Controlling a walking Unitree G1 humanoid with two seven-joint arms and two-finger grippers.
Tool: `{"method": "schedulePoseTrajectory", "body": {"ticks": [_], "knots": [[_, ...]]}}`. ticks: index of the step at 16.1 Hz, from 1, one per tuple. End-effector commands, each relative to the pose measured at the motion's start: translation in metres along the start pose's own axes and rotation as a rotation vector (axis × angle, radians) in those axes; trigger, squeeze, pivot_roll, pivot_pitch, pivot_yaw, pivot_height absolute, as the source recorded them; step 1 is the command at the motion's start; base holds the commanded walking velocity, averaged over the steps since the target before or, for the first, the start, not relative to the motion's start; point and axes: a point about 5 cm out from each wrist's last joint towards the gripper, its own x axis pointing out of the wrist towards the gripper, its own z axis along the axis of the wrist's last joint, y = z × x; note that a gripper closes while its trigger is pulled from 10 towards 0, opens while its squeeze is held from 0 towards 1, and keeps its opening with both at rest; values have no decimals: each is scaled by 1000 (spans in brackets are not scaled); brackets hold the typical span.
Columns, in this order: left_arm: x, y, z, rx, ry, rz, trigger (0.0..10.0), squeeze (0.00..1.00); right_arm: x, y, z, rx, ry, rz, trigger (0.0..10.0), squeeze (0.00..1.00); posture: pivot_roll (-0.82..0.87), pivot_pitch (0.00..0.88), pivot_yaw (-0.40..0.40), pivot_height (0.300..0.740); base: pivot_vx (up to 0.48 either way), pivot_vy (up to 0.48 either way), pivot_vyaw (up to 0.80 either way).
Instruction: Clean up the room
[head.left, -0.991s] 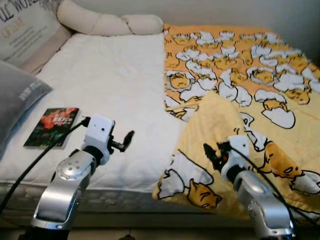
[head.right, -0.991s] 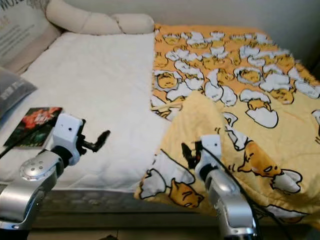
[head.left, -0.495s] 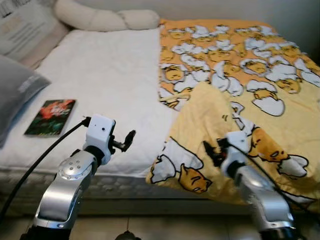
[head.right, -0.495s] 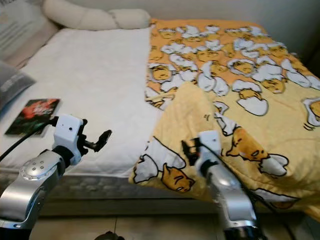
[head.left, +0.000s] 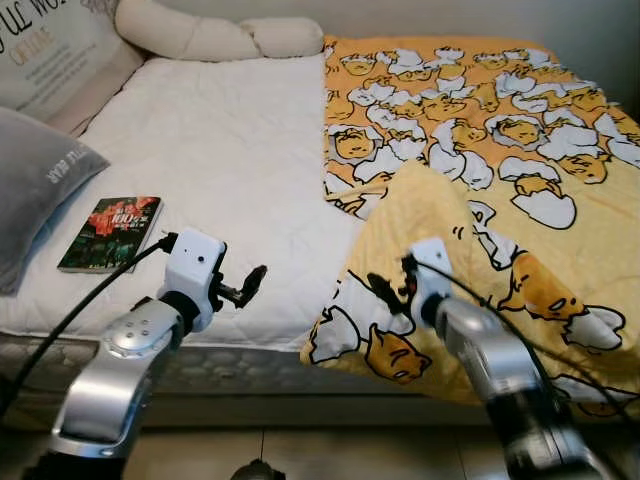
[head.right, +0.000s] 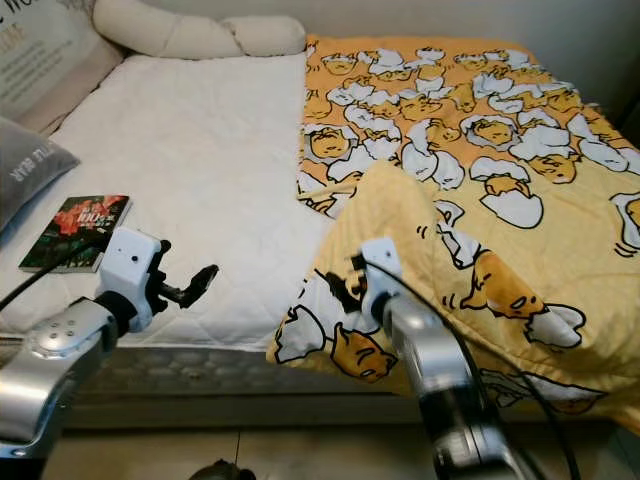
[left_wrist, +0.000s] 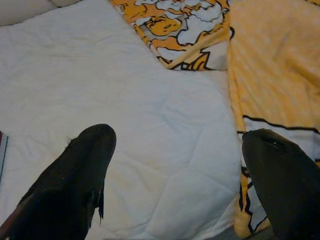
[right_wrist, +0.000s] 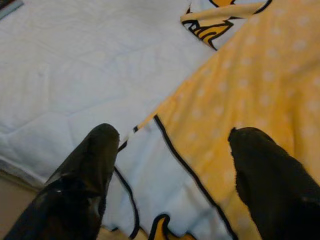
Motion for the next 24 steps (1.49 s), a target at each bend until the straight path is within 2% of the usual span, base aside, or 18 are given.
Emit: {"method": "schedulePoseTrajectory", "body": {"ticks": [1, 3, 4, 6, 8, 9, 10, 11, 12, 14, 16, 18, 19, 20, 21, 22, 23, 24], "knots": [[-4, 2, 6, 21, -1, -44, 10000, 0, 7, -4, 2, -28, 19, -5, 10000, 1000, 102, 0, 36, 740, 0, 0, 0], [-10, 5, 11, 4, 26, -135, 10000, 0, 18, -10, 9, -63, 59, -6, 10000, 1000, 125, 0, 33, 740, 0, 0, 0], [-13, 6, 14, -13, 32, -161, 10000, 1000, 20, -12, 11, -90, 76, -15, 10000, 1000, 132, 0, 32, 740, 0, 0, 0], [-22, 3, 16, -16, 49, -207, 10000, 1000, 23, -14, 14, -102, 92, -27, 10000, 1000, 143, 40, 31, 740, 0, 0, 0], [-38, 1, 17, -6, 86, -243, 10000, 1000, 27, -14, 19, -146, 104, -39, 10000, 1000, 168, 157, 19, 740, 0, 0, 0], [-46, 2, 19, 14, 102, -257, 10000, 1000, 28, -13, 22, -165, 104, -42, 10000, 1000, 176, 184, 17, 740, 0, 0, 0], [-54, 4, 22, 21, 113, -263, 10000, 878, 30, -11, 22, -170, 107, -42, 10000, 282, 200, 225, 10, 740, 0, 0, 0], [-61, 6, 26, 20, 121, -258, 10000, 400, 31, -9, 21, -185, 110, -35, 10000, 0, 212, 241, 11, 740, 0, 0, 0], [-73, 7, 33, 27, 124, -255, 10000, 0, 31, -9, 21, -189, 115, -45, 10000, 0, 242, 259, 9, 740, 0, 0, 0], [-89, 6, 41, 49, 124, -252, 10000, 0, 32, -8, 21, -201, 107, -56, 10000, 0, 264, 265, 10, 740, 0, 0, 0], [-98, 6, 45, 55, 124, -242, 10000, 0, 32, -7, 23, -232, 100, -61, 10000, 0, 277, 274, 10, 740, 0, 0, 0], [-111, 6, 44, 59, 159, -227, 10000, 0, 32, -9, 22, -294, 118, -79, 10000, 0, 300, 293, -1, 740, 0, 0, 0], [-117, 7, 44, 54, 178, -216, 10000, 0, 32, -9, 22, -310, 125, -80, 5373, 0, 308, 295, -3, 740, 0, 0, 0], [-123, 9, 44, 55, 194, -207, 10000, 0, 32, -10, 22, -313, 134, -88, 4000, 0, 315, 293, -5, 740, 0, 0, 0], [-127, 10, 44, 58, 204, -196, 10000, 0, 31, -13, 21, -307, 144, -105, 3255, 0, 324, 290, -4, 740, 0, 0, 0], [-132, 9, 45, 58, 211, -191, 10000, 0, 30, -14, 19, -301, 155, -114, 3216, 0, 334, 290, -1, 740, 0, 0, 0], [-136, 8, 45, 60, 223, -193, 10000, 0, 30, -15, 16, -308, 170, -121, 2549, 0, 341, 296, 1, 740, 0, 0, 0], [-138, 8, 45, 63, 230, -194, 10000, 0, 30, -16, 14, -312, 178, -125, 2353, 0, 343, 298, 2, 740, 0, 0, 0]]}}
